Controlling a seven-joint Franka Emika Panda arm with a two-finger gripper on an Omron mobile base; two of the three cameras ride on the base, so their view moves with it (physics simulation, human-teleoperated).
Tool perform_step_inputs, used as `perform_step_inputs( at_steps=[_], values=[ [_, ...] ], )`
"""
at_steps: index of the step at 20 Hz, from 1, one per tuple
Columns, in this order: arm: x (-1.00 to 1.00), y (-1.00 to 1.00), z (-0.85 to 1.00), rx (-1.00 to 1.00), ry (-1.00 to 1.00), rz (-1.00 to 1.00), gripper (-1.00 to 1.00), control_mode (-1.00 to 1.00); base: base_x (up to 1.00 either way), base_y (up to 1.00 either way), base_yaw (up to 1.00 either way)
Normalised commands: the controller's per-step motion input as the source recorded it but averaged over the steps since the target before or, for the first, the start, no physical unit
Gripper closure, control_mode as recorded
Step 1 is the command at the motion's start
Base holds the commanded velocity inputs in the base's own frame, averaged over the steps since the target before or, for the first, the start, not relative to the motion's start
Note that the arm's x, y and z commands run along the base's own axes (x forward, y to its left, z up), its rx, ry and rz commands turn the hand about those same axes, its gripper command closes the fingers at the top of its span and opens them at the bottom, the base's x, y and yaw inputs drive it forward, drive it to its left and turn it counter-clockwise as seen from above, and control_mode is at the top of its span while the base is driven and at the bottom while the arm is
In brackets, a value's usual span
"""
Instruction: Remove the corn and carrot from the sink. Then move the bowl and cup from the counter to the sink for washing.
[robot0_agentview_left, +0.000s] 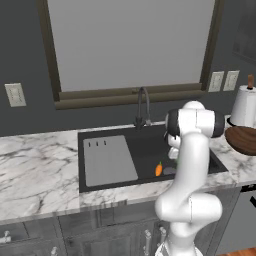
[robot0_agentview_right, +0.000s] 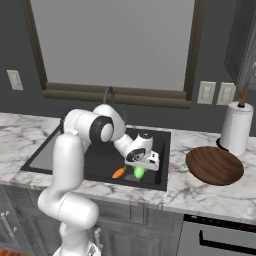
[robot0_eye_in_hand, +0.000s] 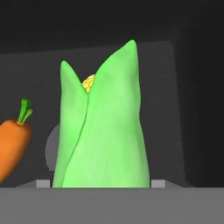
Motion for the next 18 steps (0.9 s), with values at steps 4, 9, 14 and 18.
perform_step_inputs(
  at_steps=[4,9,14,18],
  values=[
    [-0.22,0.00,0.59,0.00,0.00,0.00,1.00,-1.00,0.00,0.00,0.00],
    [-0.16,0.03,0.63,0.00,0.00,0.00,1.00,-1.00,0.00,0.00,0.00],
    [-0.17,0.04,0.66,0.00,0.00,0.02,1.00,-1.00,0.00,0.00,0.00],
    [-0.20,0.02,0.64,0.00,0.00,0.03,1.00,-1.00,0.00,0.00,0.00]
  ],
)
